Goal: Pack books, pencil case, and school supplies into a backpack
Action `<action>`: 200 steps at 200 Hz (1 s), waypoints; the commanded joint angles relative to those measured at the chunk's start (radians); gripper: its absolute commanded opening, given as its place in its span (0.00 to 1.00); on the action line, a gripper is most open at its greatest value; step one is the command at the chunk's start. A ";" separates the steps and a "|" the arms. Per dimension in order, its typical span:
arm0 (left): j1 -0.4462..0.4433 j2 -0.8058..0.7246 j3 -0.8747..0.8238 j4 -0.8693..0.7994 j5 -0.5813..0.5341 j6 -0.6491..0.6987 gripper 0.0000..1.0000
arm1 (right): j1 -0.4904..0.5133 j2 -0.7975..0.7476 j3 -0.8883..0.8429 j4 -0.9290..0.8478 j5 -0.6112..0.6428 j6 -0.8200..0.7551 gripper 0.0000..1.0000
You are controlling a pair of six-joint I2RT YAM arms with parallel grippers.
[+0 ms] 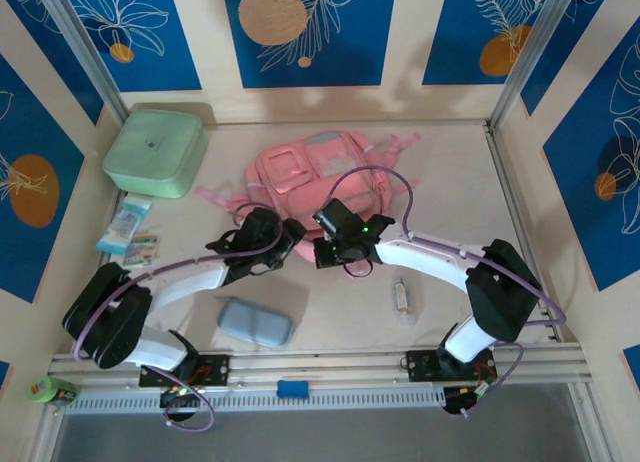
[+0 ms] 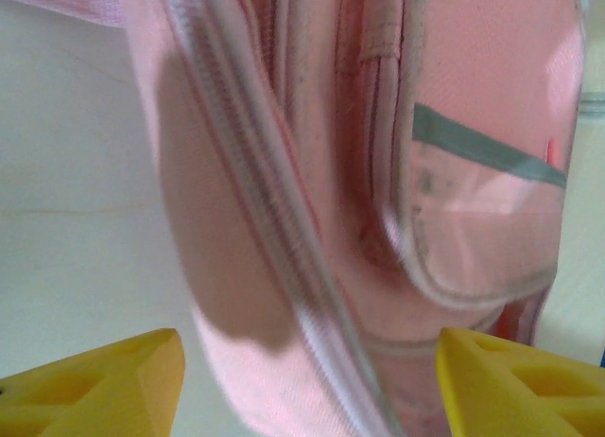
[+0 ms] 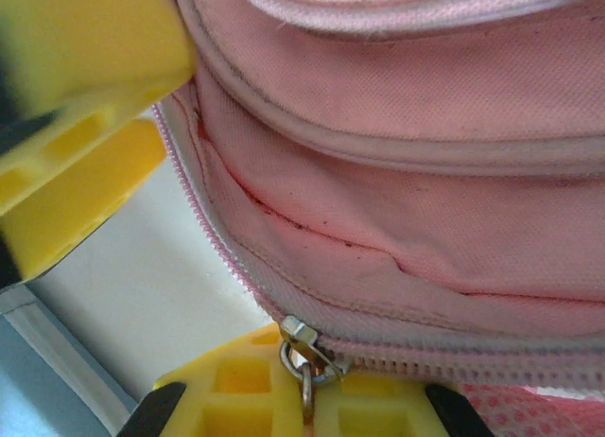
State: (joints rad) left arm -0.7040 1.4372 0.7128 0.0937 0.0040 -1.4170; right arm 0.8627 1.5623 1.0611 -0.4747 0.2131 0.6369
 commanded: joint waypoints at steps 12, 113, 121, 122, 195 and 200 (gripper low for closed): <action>-0.046 0.055 0.033 0.039 -0.136 -0.108 0.50 | 0.022 0.011 -0.006 0.028 -0.011 0.020 0.00; 0.094 -0.026 0.016 -0.099 -0.174 0.121 0.00 | 0.008 -0.099 -0.066 -0.208 0.168 0.059 0.00; 0.155 -0.041 0.013 -0.112 -0.139 0.156 0.00 | -0.009 -0.124 -0.098 -0.220 0.175 0.063 0.00; 0.159 -0.042 0.011 -0.112 -0.134 0.159 0.00 | -0.011 -0.127 -0.102 -0.220 0.175 0.063 0.00; 0.361 0.100 0.238 -0.174 0.081 0.411 0.00 | 0.051 -0.094 -0.042 -0.039 0.008 -0.084 0.00; 0.365 0.104 0.251 -0.185 0.080 0.420 0.01 | 0.056 -0.077 -0.023 -0.019 -0.009 -0.082 0.00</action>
State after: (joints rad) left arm -0.3962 1.5063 0.8673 -0.1059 0.1604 -1.1065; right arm 0.8616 1.4349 0.9577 -0.4999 0.3111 0.6163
